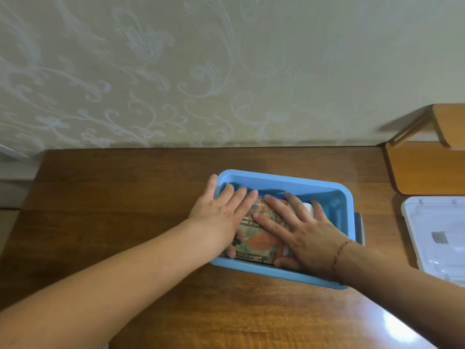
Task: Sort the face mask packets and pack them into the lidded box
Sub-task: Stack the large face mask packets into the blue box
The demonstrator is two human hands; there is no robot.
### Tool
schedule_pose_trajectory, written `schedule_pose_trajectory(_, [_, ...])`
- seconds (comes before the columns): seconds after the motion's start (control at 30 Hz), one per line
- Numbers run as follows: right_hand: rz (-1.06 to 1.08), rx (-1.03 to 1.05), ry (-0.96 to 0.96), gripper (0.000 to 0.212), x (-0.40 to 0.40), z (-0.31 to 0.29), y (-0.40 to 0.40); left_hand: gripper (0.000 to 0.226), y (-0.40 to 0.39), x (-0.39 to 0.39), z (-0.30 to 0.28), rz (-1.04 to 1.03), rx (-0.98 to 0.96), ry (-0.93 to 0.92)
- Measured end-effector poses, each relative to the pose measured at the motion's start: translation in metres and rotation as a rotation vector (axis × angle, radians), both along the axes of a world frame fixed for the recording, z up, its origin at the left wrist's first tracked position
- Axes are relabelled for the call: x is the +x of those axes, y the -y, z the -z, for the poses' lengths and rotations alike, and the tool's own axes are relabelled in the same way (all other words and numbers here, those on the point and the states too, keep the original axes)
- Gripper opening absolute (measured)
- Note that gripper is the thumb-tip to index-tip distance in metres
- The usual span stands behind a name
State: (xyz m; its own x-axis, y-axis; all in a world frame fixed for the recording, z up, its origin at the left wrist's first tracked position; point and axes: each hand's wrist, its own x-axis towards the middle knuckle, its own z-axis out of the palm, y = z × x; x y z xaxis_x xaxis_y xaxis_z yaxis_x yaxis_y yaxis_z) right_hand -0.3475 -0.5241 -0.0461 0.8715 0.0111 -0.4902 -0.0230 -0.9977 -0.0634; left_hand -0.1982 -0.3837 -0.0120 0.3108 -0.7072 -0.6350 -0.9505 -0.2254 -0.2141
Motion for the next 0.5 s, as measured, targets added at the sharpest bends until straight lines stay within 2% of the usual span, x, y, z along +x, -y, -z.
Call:
schedule_pose_trajectory(0.07, [-0.003, 0.016, -0.007, 0.091, 0.001, -0.002, 0.001, 0.126, 0.004, -0.003, 0.0, 0.002, 0.001, -0.002])
schedule_pose_trajectory(0.13, [0.003, 0.081, 0.006, 0.09, 0.001, -0.006, 0.006, 0.124, 0.001, 0.002, -0.003, -0.033, -0.034, -0.081])
schedule_pose_trajectory(0.27, [0.152, 0.265, 0.095, 0.073, 0.002, -0.012, 0.011, 0.12, -0.004, 0.012, -0.009, -0.078, -0.022, -0.203])
schedule_pose_trajectory(0.37, [0.314, 0.316, 0.017, 0.075, 0.007, -0.011, 0.006, 0.119, -0.001, 0.012, -0.008, -0.085, -0.018, -0.239])
schedule_pose_trajectory(0.5, [0.372, 0.449, -0.017, 0.076, 0.009, -0.011, -0.002, 0.12, -0.007, 0.011, -0.006, -0.064, -0.038, -0.303])
